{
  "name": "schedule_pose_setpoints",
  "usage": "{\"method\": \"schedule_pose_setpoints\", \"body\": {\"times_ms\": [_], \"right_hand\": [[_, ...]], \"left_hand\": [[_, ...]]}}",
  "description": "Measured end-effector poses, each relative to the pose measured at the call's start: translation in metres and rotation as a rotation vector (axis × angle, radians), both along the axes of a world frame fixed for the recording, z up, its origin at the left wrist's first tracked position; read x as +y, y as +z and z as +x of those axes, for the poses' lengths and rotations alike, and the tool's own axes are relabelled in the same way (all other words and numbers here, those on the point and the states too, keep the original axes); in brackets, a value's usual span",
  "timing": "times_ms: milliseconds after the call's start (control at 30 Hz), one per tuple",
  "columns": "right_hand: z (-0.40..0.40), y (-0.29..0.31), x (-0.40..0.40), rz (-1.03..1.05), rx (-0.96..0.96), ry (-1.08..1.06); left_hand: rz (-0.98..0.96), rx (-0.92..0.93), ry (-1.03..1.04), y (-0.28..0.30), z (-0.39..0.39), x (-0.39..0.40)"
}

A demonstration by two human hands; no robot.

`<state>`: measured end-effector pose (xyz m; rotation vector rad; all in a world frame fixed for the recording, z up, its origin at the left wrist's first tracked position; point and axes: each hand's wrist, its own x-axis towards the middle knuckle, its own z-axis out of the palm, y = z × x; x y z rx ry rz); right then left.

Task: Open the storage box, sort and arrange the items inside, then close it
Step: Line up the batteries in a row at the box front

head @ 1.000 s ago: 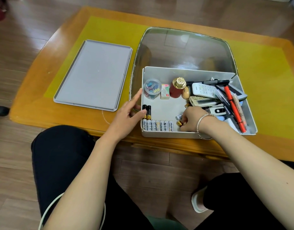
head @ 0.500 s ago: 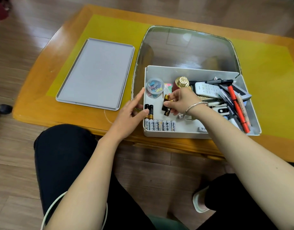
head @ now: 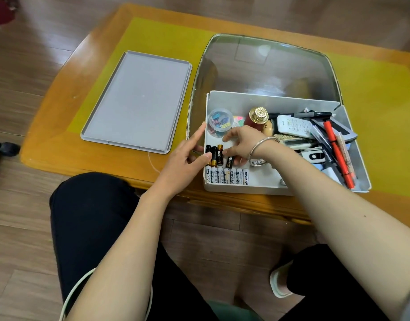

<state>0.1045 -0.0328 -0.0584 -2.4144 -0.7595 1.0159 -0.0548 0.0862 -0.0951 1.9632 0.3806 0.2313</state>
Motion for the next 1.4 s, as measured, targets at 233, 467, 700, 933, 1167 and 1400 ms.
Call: {"method": "schedule_pose_setpoints", "body": {"times_ms": [233,467,700,933,1167,1400], "right_hand": [[-0.006,-0.004,0.0,0.085,0.014,-0.051],[-0.006,-0.003,-0.002,0.082,0.059,-0.047],[-0.001,-0.002,-0.007,0.148,0.012,-0.073],[-0.005,0.0,-0.006,0.044,-0.164,0.105],[-0.008,0.007,-0.017,-0.021,-0.376,0.164],[-0.015,0.005,-0.019,0.024,-0.247,0.131]], "left_hand": [[-0.015,-0.003,-0.002,0.001,-0.001,-0.001],[-0.037,-0.014,-0.01,0.005,-0.002,-0.002],[-0.031,-0.009,-0.007,0.004,-0.002,-0.001],[-0.037,-0.005,-0.006,0.004,-0.002,-0.002],[-0.013,-0.001,-0.006,0.003,0.0,-0.002],[-0.022,-0.007,-0.009,0.003,-0.002,-0.001]]}}
